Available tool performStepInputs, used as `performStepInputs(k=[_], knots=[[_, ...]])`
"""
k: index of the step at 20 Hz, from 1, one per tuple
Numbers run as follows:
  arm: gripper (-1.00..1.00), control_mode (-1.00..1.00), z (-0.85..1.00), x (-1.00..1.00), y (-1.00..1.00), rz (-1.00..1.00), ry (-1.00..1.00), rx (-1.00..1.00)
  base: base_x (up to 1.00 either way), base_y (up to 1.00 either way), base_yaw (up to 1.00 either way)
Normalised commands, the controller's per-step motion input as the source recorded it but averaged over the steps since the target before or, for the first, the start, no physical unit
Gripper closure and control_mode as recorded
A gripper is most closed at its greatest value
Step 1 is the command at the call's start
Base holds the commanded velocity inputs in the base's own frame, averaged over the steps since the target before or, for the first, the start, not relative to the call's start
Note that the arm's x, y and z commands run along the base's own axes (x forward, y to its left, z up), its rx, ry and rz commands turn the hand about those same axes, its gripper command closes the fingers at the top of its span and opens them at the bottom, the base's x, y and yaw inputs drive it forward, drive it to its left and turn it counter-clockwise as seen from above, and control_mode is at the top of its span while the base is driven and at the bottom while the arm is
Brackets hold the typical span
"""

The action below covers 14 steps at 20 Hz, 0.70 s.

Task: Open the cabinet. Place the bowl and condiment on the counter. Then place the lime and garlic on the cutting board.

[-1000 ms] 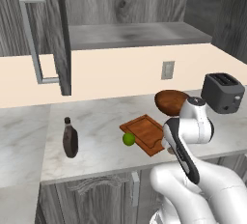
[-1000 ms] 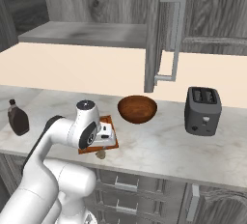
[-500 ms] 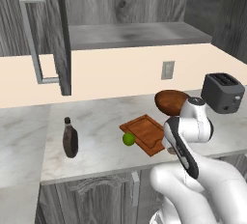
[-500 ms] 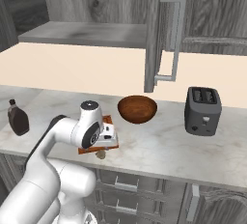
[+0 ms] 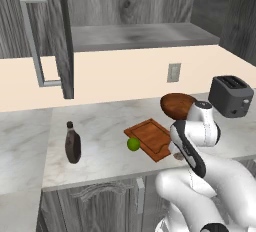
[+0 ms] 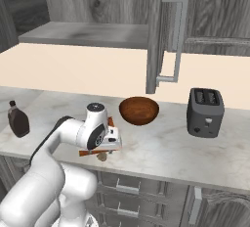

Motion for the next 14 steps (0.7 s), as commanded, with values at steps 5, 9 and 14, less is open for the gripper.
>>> performStepInputs(k=[5, 9, 14], knots=[[-1.0, -1.0, -0.4, 0.0, 0.17, 0.0, 0.0, -0.01, 0.0, 0.0, 0.0], [-1.0, -1.0, -0.37, 0.0, 0.22, 0.0, 0.0, -0.02, 0.0, 0.0, 0.0], [-1.0, -1.0, -0.49, 0.03, 0.03, 0.01, 0.0, -0.01, 0.0, 0.0, 0.0]])
